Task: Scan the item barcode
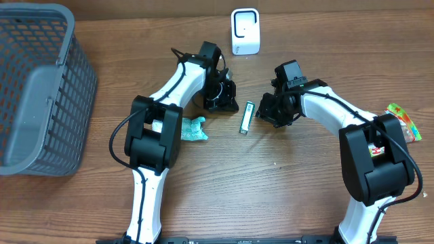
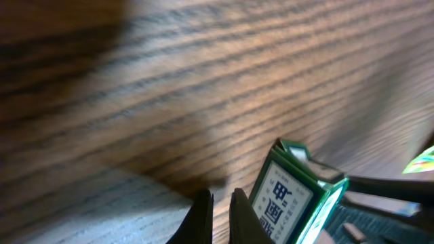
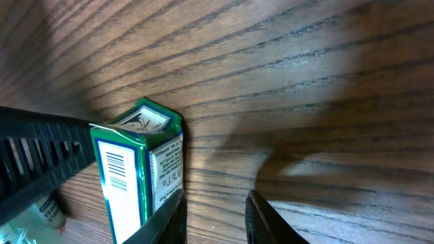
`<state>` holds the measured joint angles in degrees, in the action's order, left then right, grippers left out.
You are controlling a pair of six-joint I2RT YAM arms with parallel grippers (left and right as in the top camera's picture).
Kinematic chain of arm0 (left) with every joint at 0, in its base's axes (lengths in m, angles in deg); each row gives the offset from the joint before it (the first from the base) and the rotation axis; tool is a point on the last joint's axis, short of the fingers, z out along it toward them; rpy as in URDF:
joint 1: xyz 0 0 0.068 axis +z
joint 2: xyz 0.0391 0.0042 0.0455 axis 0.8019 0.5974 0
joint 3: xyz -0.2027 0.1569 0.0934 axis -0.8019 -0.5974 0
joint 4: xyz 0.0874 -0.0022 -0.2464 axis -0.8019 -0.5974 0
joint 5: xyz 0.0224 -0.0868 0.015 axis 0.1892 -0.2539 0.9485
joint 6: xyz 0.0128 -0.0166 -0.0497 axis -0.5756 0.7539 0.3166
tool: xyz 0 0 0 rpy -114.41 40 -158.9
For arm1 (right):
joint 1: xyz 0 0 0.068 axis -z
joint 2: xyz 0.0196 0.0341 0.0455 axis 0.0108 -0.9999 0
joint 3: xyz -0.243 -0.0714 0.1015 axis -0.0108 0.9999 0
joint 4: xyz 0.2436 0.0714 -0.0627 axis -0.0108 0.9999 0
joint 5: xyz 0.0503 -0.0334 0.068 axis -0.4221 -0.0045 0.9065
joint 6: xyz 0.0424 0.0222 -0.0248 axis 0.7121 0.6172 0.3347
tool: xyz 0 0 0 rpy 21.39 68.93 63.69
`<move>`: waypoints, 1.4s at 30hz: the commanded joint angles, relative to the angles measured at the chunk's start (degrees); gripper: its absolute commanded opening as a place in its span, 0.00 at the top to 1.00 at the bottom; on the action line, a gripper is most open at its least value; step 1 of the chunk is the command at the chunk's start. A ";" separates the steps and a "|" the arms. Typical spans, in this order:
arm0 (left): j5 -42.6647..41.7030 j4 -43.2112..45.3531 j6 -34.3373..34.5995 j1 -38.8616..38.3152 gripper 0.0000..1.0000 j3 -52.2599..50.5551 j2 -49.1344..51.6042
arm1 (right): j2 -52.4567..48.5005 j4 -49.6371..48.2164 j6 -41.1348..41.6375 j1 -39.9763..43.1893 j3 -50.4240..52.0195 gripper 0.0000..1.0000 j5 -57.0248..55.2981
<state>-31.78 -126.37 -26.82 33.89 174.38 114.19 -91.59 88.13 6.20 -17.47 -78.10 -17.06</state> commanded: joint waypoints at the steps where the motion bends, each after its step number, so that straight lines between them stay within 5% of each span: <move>1: 0.63 -0.37 -7.52 -1.62 0.96 1.88 -1.73 | -0.92 -0.66 0.39 -0.42 0.28 0.70 -0.44; 11: -7.91 0.17 -13.57 0.04 0.96 4.70 -1.99 | -0.92 -0.66 0.17 -0.44 0.28 0.70 -0.48; 23: -4.28 -12.61 -26.71 -0.55 0.96 9.53 -2.78 | -0.92 -0.87 0.17 -0.44 0.28 0.69 -0.48; 42: 3.48 -11.19 -27.19 -4.20 0.96 7.72 -1.16 | -0.92 -0.92 0.17 -0.44 0.28 0.69 -0.48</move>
<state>-31.12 -137.67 -52.48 30.09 182.67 112.79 -91.80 87.41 6.16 -17.54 -78.10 -17.23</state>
